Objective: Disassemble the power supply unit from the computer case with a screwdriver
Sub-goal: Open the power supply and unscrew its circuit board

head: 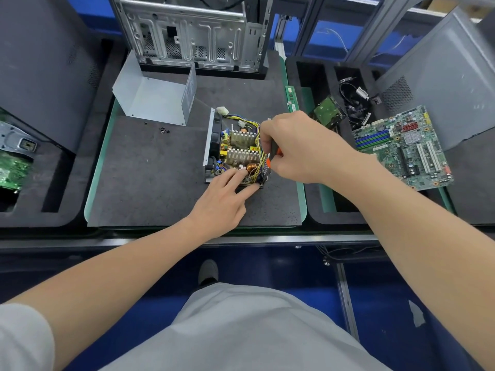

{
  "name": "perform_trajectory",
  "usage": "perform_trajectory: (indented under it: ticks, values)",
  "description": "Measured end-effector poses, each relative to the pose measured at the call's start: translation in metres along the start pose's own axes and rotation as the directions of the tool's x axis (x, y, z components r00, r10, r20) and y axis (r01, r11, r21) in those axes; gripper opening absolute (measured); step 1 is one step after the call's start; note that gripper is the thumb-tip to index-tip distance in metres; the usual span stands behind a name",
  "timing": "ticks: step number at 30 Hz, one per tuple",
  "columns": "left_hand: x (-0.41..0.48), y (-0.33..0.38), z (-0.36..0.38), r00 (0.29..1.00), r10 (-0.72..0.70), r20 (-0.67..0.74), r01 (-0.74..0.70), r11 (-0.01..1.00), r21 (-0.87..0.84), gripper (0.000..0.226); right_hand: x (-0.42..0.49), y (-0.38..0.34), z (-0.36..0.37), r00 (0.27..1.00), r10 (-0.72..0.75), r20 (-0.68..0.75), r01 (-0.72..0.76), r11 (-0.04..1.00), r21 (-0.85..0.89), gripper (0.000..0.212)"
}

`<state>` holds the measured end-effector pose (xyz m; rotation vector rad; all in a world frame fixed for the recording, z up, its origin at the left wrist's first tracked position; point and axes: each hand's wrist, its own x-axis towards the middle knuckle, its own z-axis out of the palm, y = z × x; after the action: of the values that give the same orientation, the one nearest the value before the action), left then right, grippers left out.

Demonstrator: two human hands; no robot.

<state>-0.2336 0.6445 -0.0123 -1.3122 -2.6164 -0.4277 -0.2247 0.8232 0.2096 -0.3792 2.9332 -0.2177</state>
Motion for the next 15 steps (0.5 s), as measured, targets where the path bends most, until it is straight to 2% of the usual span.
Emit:
perform_trajectory:
  ticks: [15]
  values:
    - [0.0001, 0.0008, -0.0029, 0.999, -0.021, 0.041, 0.021, 1.000, -0.018, 0.046, -0.0026, 0.0039, -0.0005, 0.999, 0.042, -0.025, -0.042, 0.999, 0.017, 0.015]
